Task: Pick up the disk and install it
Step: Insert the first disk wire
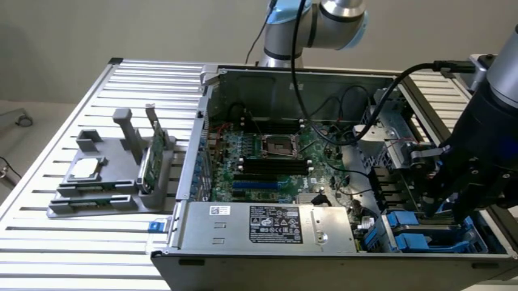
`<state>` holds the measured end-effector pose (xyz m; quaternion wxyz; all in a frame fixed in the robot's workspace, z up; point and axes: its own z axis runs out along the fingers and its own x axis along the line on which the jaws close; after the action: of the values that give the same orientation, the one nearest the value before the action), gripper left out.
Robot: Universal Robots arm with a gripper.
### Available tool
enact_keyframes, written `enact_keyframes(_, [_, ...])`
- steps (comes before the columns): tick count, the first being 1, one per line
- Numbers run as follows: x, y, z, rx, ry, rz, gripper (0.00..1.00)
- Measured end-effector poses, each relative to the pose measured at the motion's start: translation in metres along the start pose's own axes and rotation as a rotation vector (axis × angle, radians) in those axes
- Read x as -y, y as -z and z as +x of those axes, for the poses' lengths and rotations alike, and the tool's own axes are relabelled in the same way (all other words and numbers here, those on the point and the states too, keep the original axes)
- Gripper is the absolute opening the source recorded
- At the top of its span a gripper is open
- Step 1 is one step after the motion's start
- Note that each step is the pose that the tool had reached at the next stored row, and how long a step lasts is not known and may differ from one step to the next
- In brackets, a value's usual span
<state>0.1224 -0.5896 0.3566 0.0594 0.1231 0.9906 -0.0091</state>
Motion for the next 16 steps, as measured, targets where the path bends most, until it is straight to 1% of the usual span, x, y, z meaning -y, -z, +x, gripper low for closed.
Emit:
enact_keyframes(4, [-0.0019,0.0,0.0,-0.004,-0.023,0.004,0.4])
enact_keyframes(7, [-0.0059,-0.0005,-0.005,-0.0058,-0.025,0.0047,0.4])
enact_keyframes(11, [-0.0115,-0.0013,-0.011,-0.0101,-0.026,0.0059,0.4])
enact_keyframes(16, [-0.015,-0.0016,-0.013,-0.0138,-0.046,0.0092,0.4])
